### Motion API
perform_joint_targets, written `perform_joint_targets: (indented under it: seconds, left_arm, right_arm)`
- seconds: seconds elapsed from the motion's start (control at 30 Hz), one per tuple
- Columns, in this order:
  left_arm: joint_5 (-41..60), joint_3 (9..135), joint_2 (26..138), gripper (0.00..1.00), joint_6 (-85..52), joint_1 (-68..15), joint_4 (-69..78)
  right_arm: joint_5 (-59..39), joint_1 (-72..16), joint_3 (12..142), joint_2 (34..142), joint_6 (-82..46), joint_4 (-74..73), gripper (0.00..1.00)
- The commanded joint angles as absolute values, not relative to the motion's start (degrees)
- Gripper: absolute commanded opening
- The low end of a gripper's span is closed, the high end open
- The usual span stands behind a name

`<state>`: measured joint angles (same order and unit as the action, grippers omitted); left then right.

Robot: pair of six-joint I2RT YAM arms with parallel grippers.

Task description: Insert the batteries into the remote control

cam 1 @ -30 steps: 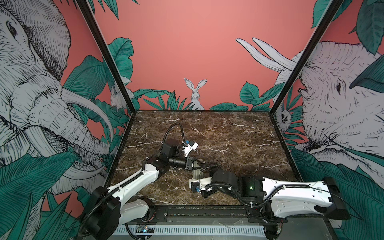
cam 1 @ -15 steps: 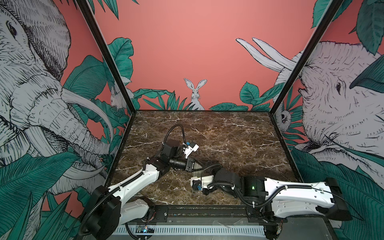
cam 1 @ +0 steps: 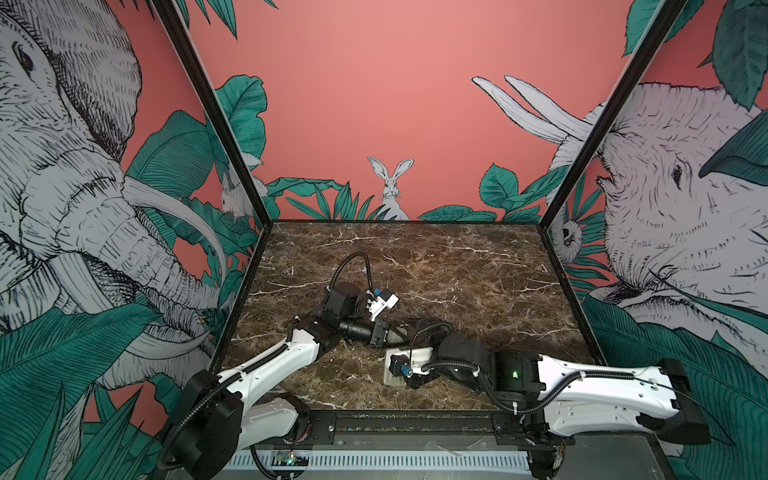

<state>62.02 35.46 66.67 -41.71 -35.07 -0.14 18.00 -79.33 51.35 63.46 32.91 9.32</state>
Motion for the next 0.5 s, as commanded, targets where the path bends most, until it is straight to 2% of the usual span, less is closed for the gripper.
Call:
perform_joint_targets:
  seconds: [0.0, 0.47]
  left_arm:
    - [63.5, 35.0, 66.6, 0.0, -41.0, -34.7, 0.0]
    - [63.7, 34.6, 66.1, 0.0, -41.4, -34.7, 0.2]
  right_arm:
    - [13.9, -79.4, 53.7, 65.1, 30.3, 11.8, 0.99]
    - [10.2, -79.4, 55.4, 68.2, 28.8, 12.9, 0.99]
